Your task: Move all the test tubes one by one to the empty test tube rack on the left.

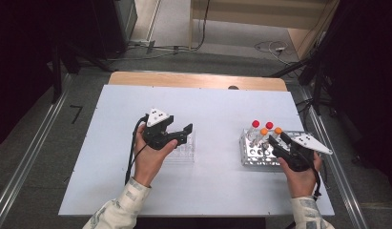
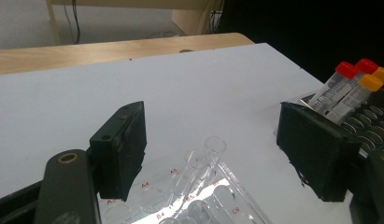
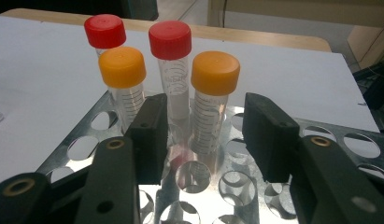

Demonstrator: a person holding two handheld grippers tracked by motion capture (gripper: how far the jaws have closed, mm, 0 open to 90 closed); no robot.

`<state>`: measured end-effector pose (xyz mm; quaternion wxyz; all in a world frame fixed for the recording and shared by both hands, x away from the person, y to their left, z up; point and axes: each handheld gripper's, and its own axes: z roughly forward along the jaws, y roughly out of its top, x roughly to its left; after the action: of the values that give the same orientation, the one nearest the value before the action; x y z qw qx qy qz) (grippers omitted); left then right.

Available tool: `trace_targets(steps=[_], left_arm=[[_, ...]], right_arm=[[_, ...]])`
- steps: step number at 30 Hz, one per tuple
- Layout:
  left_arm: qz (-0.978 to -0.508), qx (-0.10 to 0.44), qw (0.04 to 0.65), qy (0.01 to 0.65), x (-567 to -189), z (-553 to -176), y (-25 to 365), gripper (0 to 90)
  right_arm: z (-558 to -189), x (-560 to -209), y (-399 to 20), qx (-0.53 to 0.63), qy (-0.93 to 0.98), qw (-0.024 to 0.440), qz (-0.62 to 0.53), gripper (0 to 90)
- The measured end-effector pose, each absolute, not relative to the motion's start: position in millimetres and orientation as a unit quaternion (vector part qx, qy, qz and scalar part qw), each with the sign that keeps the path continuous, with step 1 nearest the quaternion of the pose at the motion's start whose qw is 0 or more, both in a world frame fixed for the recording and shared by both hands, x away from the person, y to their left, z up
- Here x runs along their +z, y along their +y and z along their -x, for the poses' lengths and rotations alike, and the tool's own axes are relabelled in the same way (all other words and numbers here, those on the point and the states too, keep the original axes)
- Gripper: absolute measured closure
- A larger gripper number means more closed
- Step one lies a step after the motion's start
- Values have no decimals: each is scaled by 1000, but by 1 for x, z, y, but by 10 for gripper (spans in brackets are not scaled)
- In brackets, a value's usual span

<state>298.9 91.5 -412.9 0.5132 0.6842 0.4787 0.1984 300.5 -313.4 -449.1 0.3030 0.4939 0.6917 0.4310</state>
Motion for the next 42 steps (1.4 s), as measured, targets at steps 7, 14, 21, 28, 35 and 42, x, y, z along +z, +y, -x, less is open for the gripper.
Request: trace_targets(steps=[7, 14, 21, 28, 35, 42], left_arm=[[-687, 196, 512, 477, -413, -299, 91, 252], [-687, 195, 512, 477, -414, -299, 90, 253], [-686, 198, 512, 477, -413, -298, 91, 250], [-684, 196, 515, 478, -413, -298, 91, 245], [-684, 196, 515, 479, -413, -298, 91, 245], [-684, 197, 515, 477, -412, -297, 92, 246]], right_arm=[[-307, -455, -312, 424, 697, 296, -498, 591], [-309, -457, -312, 421, 701, 289, -498, 662], [-307, -454, -314, 428, 694, 294, -499, 713], [-300, -439, -316, 448, 681, 306, -491, 715], [-291, -419, -315, 463, 670, 330, -477, 716], [-284, -407, -317, 474, 662, 334, -475, 716]])
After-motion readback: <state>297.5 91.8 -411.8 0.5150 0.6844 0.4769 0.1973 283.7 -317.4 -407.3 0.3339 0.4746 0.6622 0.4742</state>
